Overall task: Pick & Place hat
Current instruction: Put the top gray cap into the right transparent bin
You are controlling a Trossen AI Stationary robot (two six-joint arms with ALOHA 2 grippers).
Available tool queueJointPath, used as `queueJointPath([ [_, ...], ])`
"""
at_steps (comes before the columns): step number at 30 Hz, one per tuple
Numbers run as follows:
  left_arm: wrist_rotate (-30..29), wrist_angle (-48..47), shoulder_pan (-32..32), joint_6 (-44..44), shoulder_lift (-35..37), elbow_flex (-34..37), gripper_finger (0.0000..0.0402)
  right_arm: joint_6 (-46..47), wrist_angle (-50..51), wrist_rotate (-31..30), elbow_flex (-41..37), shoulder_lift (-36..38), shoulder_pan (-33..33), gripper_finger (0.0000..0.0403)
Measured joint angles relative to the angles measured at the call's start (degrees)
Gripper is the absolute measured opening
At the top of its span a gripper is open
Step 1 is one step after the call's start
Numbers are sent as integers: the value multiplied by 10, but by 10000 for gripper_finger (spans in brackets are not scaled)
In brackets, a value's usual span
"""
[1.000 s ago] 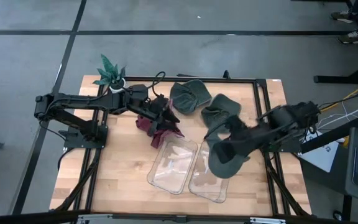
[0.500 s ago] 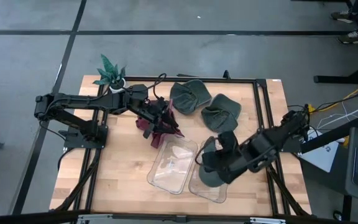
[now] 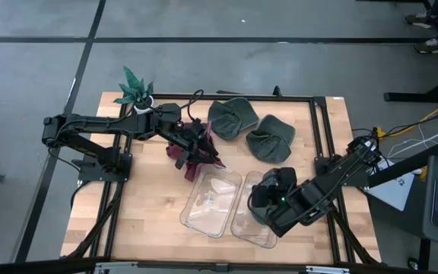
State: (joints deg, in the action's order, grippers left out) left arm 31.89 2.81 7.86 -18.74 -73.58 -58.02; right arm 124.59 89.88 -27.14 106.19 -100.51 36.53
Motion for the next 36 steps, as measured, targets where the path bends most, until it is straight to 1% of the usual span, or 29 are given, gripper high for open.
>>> queueJointPath([
  [3,-3,0,0,0,0,0,184,11,-39,-9,-37,0,-7,9],
  [9,-3,0,0,-2,0,0,184,-13,-169,-91,-75,0,-26,9],
  [13,-3,0,0,-2,0,0,184,-21,-168,-89,-79,0,-29,9],
  [15,-3,0,0,-2,0,0,184,-22,-155,-73,-79,0,-29,9],
  [19,-3,0,0,-1,0,0,184,-29,-126,-9,-79,0,-25,10],
  [22,-4,0,0,-1,0,0,184,-45,-124,10,-79,0,-21,19],
  [25,-8,0,0,-1,0,0,184,-59,-123,29,-79,0,-19,32],
  [29,-9,0,0,-1,0,0,184,-82,-108,88,-79,0,-20,53],
  [32,-9,0,0,-1,0,0,184,-87,-86,120,-79,0,-20,70],
  [36,-9,0,0,-2,0,0,184,-96,-58,145,-79,0,-20,94],
])
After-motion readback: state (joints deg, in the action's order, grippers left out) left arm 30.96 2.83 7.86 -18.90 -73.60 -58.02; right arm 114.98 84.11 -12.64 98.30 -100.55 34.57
